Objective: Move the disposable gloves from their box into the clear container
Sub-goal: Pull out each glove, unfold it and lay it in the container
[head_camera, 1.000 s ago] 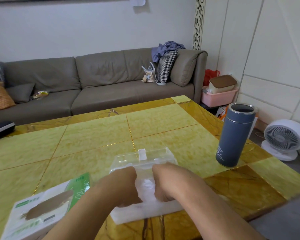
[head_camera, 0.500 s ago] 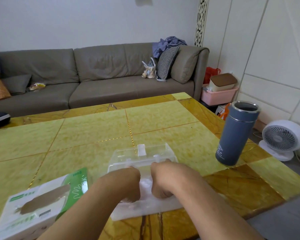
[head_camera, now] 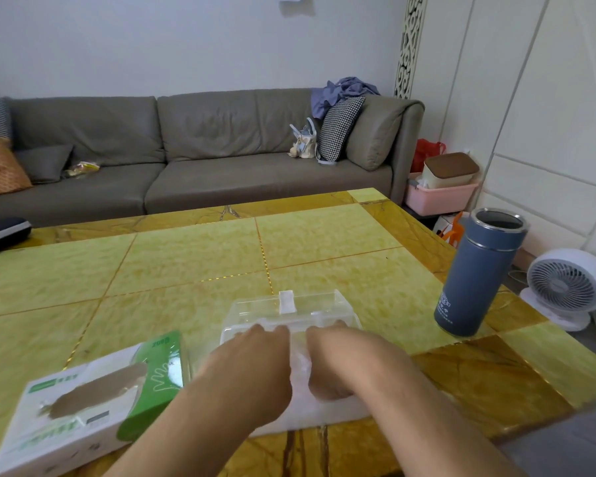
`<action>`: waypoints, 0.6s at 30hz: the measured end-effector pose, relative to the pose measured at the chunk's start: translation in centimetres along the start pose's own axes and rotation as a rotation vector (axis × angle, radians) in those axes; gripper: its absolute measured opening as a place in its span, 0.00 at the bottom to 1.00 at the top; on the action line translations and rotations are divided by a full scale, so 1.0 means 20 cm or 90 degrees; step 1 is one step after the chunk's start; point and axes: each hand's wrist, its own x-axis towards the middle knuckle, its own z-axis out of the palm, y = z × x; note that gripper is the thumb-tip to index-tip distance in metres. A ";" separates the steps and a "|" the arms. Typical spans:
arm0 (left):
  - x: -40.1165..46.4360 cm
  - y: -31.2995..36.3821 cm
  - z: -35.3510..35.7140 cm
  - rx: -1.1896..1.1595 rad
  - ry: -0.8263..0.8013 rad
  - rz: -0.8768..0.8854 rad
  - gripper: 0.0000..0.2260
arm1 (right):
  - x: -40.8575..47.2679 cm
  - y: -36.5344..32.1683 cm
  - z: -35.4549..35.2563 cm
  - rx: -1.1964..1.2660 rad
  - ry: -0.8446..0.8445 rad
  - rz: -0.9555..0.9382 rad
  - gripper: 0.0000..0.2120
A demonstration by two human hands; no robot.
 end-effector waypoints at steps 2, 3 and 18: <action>0.02 -0.03 0.05 -0.008 -0.007 -0.043 0.06 | -0.03 0.01 0.00 0.014 0.015 0.004 0.32; 0.03 -0.03 0.05 -0.019 -0.015 -0.061 0.04 | -0.03 0.02 0.00 0.024 0.014 0.000 0.30; 0.09 -0.05 0.06 -0.049 -0.143 -0.070 0.23 | -0.02 0.02 0.02 0.070 0.038 0.003 0.32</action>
